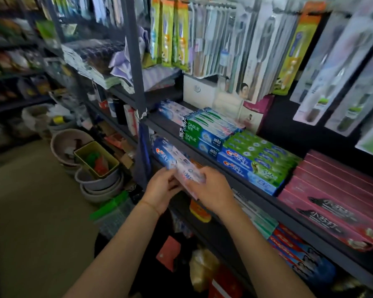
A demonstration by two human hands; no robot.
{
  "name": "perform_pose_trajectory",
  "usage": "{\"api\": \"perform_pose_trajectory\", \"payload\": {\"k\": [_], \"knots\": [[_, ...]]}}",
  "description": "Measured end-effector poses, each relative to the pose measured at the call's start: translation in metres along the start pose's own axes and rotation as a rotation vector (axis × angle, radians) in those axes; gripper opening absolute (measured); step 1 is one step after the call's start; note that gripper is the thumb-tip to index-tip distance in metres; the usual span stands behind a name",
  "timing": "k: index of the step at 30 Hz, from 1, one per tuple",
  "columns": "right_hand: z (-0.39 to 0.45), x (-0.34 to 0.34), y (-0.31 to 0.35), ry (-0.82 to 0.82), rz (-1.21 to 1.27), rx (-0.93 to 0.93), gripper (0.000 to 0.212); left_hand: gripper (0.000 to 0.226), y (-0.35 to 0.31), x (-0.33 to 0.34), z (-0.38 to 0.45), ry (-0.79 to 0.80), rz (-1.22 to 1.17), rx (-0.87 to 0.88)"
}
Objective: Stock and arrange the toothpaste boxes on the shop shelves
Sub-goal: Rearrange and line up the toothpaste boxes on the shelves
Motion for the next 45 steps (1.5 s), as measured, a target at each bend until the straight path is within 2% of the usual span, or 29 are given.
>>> {"api": "perform_pose_trajectory", "payload": {"k": [3,11,17,22,28,33,39,42,45], "knots": [[0.056,-0.002,0.035,-0.108,-0.147,-0.075,0.037,0.024,-0.028,-0.02,0.046,0.021,0.013,-0.041],[0.201,0.032,0.112,-0.173,-0.497,-0.073,0.047,0.055,-0.111,-0.042,0.177,0.153,-0.131,-0.093],[0.265,0.041,0.129,-0.168,-0.696,0.018,0.053,0.053,-0.142,-0.046,0.24,0.217,-0.141,-0.178],[0.288,0.027,0.121,-0.107,-0.844,0.127,0.053,0.051,-0.144,-0.037,0.262,0.231,-0.148,-0.231],[0.302,0.025,0.123,-0.084,-0.846,0.114,0.054,0.048,-0.145,-0.031,0.277,0.23,-0.209,-0.267],[0.313,0.031,0.105,0.016,-0.852,0.17,0.057,0.046,-0.141,-0.031,0.281,0.226,-0.219,-0.303],[0.32,0.045,0.088,0.05,-0.968,0.163,0.058,0.049,-0.137,-0.033,0.287,0.207,-0.177,-0.304],[0.324,0.051,0.083,0.077,-0.999,0.141,0.053,0.038,-0.14,-0.033,0.288,0.196,-0.128,-0.287],[0.329,0.059,0.081,0.107,-0.985,0.128,0.053,0.014,-0.144,-0.03,0.29,0.208,-0.072,-0.269]]}}
Point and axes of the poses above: each hand's wrist, its own z-axis towards the middle knuckle, its own x-axis out of the palm, y = z × x, the point moved 4 cm from there along z, towards the middle knuckle, and after that the axes turned 6 degrees about -z, right-handed, at the moved point
